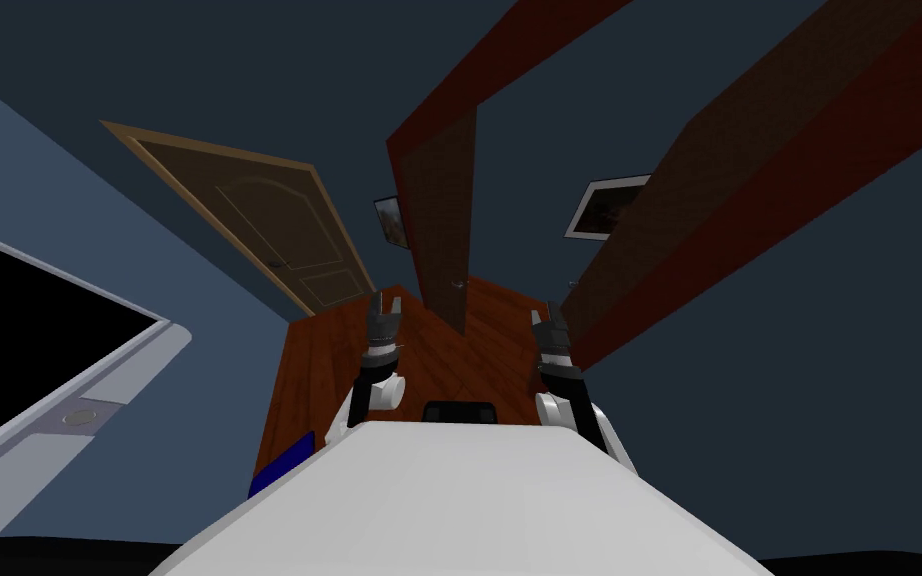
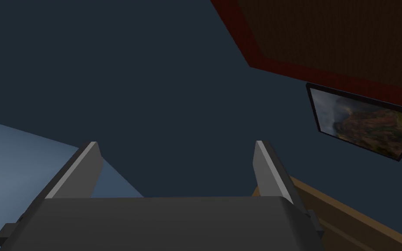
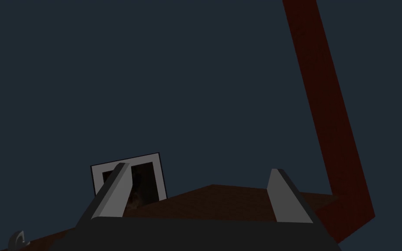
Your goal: Push the door open
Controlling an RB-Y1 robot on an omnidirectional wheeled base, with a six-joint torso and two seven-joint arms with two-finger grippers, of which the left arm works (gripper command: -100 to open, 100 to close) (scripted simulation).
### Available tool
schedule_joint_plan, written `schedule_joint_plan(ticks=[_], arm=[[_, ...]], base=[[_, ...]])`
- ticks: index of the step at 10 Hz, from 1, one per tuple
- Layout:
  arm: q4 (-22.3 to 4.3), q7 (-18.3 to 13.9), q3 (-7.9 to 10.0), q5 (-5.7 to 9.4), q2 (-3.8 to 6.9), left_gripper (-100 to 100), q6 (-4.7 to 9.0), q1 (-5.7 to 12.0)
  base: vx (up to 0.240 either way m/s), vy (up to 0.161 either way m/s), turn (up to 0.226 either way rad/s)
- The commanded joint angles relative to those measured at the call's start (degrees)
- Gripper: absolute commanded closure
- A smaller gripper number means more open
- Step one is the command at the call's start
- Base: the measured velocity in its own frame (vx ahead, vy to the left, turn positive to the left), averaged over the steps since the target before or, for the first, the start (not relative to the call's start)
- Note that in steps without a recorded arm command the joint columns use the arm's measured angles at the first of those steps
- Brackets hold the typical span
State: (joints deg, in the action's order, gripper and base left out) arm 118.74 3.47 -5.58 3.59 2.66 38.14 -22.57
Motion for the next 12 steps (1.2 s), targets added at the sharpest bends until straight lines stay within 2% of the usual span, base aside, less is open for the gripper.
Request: schedule_joint_plan(ticks=[1,12], arm=[[-2.28,-0.6,-0.16,-0.25,0.44,-100,-0.03,1.16],[-18.78,-3.82,-3.87,-3.31,1.97,-100,1.51,7.31]], base=[[0.093,0.044,-0.029],[0.096,0.043,-0.028]])
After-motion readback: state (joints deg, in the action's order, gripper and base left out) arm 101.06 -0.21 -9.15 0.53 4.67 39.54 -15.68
